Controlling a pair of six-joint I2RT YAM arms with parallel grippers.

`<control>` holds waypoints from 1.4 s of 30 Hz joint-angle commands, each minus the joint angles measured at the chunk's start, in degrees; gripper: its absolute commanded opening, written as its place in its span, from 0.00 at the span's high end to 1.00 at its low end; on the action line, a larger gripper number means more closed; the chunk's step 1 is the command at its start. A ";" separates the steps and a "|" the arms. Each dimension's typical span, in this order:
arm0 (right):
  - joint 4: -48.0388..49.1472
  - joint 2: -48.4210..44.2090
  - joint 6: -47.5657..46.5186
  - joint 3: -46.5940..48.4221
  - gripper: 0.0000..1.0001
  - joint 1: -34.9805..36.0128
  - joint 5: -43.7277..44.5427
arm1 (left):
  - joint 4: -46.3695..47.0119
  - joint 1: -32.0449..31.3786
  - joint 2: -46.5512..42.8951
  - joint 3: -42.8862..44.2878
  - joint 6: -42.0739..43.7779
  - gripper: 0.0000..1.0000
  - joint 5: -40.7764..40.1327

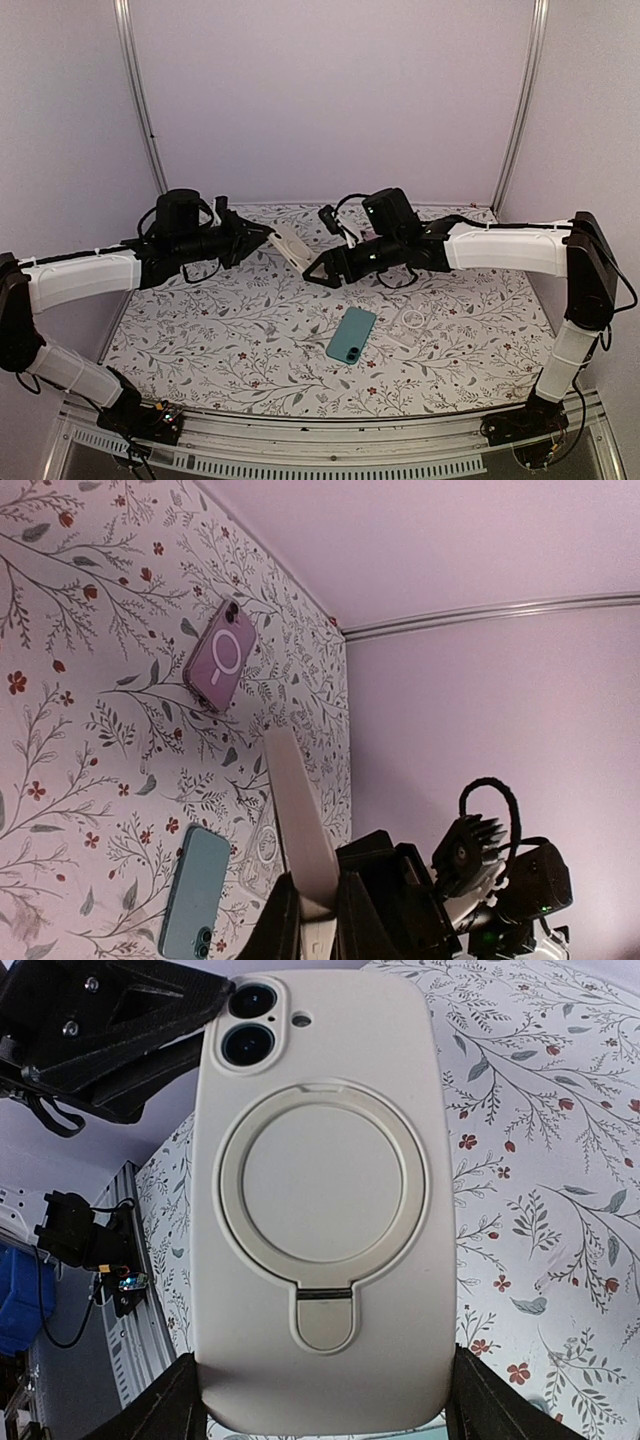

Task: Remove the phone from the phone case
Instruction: Pass from the right arm to the left, then pass from the left arm to the right

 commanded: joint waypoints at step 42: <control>-7.60 -20.10 18.30 -2.67 0.01 -6.51 6.66 | -0.09 -15.59 -12.45 2.87 83.86 1.00 -15.53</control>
